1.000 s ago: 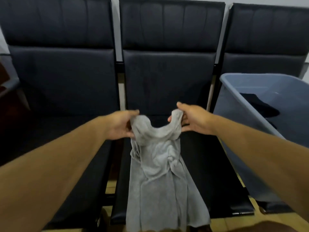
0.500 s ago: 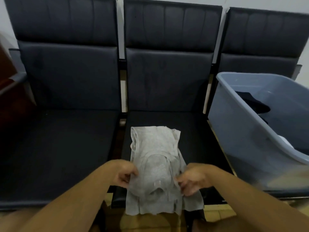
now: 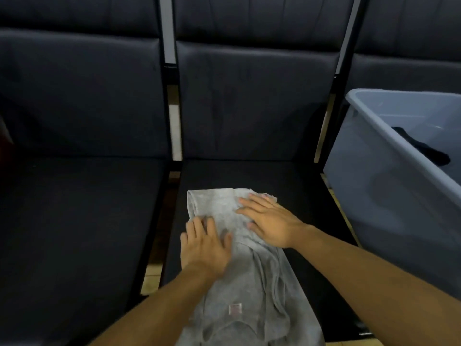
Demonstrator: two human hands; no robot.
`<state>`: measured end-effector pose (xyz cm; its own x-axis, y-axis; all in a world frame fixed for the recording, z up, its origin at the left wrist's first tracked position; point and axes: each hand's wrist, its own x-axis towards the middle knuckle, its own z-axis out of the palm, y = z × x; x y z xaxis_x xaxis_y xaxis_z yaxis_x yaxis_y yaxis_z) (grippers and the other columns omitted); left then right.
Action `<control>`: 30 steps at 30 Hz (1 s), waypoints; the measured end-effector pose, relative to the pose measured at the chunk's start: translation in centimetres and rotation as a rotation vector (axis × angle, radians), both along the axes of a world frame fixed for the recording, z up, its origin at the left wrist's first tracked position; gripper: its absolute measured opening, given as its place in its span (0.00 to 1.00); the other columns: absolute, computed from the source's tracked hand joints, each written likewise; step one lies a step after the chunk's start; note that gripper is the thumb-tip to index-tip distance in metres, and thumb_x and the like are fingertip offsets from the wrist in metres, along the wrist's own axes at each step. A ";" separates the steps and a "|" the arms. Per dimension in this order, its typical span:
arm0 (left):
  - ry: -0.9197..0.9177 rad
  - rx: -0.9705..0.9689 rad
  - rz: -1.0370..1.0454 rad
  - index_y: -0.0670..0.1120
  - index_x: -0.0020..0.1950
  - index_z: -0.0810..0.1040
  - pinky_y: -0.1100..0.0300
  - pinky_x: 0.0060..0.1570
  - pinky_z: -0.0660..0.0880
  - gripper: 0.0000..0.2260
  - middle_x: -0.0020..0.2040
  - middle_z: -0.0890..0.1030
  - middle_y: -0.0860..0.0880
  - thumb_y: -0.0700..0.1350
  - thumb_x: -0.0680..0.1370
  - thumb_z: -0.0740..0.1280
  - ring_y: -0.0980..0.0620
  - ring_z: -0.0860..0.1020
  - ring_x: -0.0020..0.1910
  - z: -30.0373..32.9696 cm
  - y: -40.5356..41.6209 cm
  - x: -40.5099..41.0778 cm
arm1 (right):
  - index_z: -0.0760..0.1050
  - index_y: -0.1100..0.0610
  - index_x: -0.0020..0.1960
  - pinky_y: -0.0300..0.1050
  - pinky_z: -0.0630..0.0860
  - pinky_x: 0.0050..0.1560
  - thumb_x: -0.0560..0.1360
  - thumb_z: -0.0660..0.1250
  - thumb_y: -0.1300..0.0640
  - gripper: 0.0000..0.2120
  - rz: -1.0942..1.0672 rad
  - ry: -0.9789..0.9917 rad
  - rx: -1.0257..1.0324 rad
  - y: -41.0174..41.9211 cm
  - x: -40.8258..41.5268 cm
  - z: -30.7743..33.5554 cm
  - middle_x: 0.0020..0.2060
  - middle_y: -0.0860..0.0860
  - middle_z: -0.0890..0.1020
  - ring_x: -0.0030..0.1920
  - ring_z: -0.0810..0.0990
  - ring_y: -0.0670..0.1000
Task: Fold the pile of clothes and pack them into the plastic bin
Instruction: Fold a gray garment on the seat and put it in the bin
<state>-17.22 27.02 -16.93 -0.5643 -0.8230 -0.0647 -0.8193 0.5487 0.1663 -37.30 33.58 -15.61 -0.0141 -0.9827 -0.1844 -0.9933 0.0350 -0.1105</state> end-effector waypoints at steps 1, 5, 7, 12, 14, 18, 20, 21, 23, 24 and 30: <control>-0.035 -0.003 0.018 0.49 0.74 0.60 0.52 0.65 0.65 0.28 0.70 0.62 0.44 0.65 0.82 0.46 0.46 0.64 0.66 -0.6 0.5 -0.3 | 0.54 0.45 0.81 0.43 0.31 0.77 0.86 0.51 0.46 0.24 0.037 0.024 0.006 -0.5 -0.7 -0.7 0.82 0.43 0.49 0.81 0.38 0.45; -0.041 -0.084 0.103 0.49 0.73 0.66 0.51 0.62 0.69 0.32 0.66 0.69 0.44 0.67 0.80 0.43 0.45 0.69 0.61 -3.2 0.1 -0.9 | 0.50 0.44 0.82 0.47 0.34 0.80 0.85 0.48 0.41 0.27 0.103 0.046 0.000 -2.1 -3.3 -2.2 0.82 0.42 0.45 0.80 0.35 0.44; 0.040 -0.067 0.098 0.46 0.68 0.74 0.47 0.55 0.74 0.31 0.61 0.74 0.42 0.66 0.78 0.49 0.43 0.74 0.55 -3.7 -0.5 -1.4 | 0.51 0.44 0.82 0.49 0.37 0.80 0.85 0.48 0.38 0.28 0.145 0.038 -0.041 -2.8 -4.2 -2.8 0.82 0.43 0.44 0.80 0.35 0.42; 0.090 -0.088 0.057 0.42 0.63 0.78 0.44 0.52 0.73 0.30 0.59 0.75 0.39 0.64 0.76 0.56 0.39 0.75 0.52 -4.7 -2.0 -2.7 | 0.52 0.43 0.82 0.50 0.37 0.80 0.84 0.52 0.38 0.28 0.306 0.035 -0.131 -4.0 -4.9 -3.9 0.82 0.44 0.43 0.81 0.36 0.45; 0.094 -0.105 0.021 0.43 0.62 0.79 0.44 0.52 0.72 0.29 0.59 0.75 0.39 0.63 0.76 0.57 0.39 0.75 0.52 -4.9 -2.4 -3.3 | 0.51 0.41 0.82 0.50 0.38 0.81 0.84 0.53 0.40 0.28 0.303 0.015 -0.123 -4.4 -5.0 -4.5 0.82 0.43 0.44 0.80 0.36 0.44; 0.101 -0.130 -0.076 0.44 0.63 0.80 0.44 0.53 0.72 0.28 0.59 0.76 0.41 0.63 0.76 0.57 0.41 0.76 0.52 -5.1 -4.1 -4.3 | 0.48 0.38 0.81 0.46 0.35 0.79 0.83 0.52 0.39 0.29 0.137 -0.067 -0.072 -4.2 -5.2 -5.2 0.81 0.38 0.42 0.79 0.34 0.40; 0.093 -0.179 -0.189 0.44 0.63 0.80 0.46 0.54 0.73 0.28 0.59 0.77 0.42 0.63 0.77 0.57 0.42 0.77 0.52 -5.7 -5.6 -4.7 | 0.47 0.37 0.81 0.47 0.34 0.79 0.83 0.50 0.37 0.29 0.051 -0.069 -0.074 -4.0 -5.0 -5.2 0.81 0.38 0.41 0.79 0.33 0.41; 0.081 -0.190 -0.245 0.45 0.63 0.80 0.47 0.55 0.73 0.28 0.60 0.78 0.44 0.63 0.77 0.56 0.44 0.78 0.52 -5.7 -6.7 -4.7 | 0.46 0.37 0.81 0.47 0.32 0.78 0.82 0.49 0.36 0.29 0.002 -0.067 -0.067 -4.0 -4.7 -5.2 0.80 0.38 0.40 0.79 0.32 0.41; 0.035 -0.213 -0.350 0.47 0.63 0.82 0.48 0.58 0.70 0.29 0.59 0.79 0.47 0.64 0.80 0.52 0.47 0.79 0.53 -5.5 -8.8 -5.2 | 0.44 0.36 0.81 0.47 0.30 0.77 0.82 0.46 0.34 0.29 -0.105 -0.087 -0.042 -3.6 -4.2 -5.3 0.80 0.37 0.38 0.78 0.30 0.41; -0.004 -0.228 -0.406 0.48 0.63 0.83 0.48 0.61 0.67 0.30 0.59 0.80 0.48 0.64 0.81 0.48 0.49 0.80 0.54 -5.0 -9.6 -5.8 | 0.43 0.36 0.81 0.47 0.29 0.77 0.82 0.45 0.34 0.29 -0.166 -0.099 -0.035 -3.3 -4.2 -5.4 0.80 0.37 0.37 0.77 0.29 0.41; -0.173 -0.275 -0.589 0.54 0.82 0.54 0.48 0.78 0.39 0.26 0.82 0.52 0.53 0.59 0.85 0.45 0.49 0.56 0.80 -1.5 -11.7 -9.8 | 0.45 0.35 0.80 0.55 0.29 0.75 0.80 0.35 0.32 0.29 -0.627 -0.116 -0.112 -1.7 -0.7 -6.0 0.80 0.41 0.38 0.80 0.33 0.53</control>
<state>-27.00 15.33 -18.42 -0.9244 -0.3804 -0.0269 -0.3725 0.9158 -0.1503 -38.03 31.86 -21.63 -0.5780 -0.8078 -0.1157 -0.7693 0.5867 -0.2528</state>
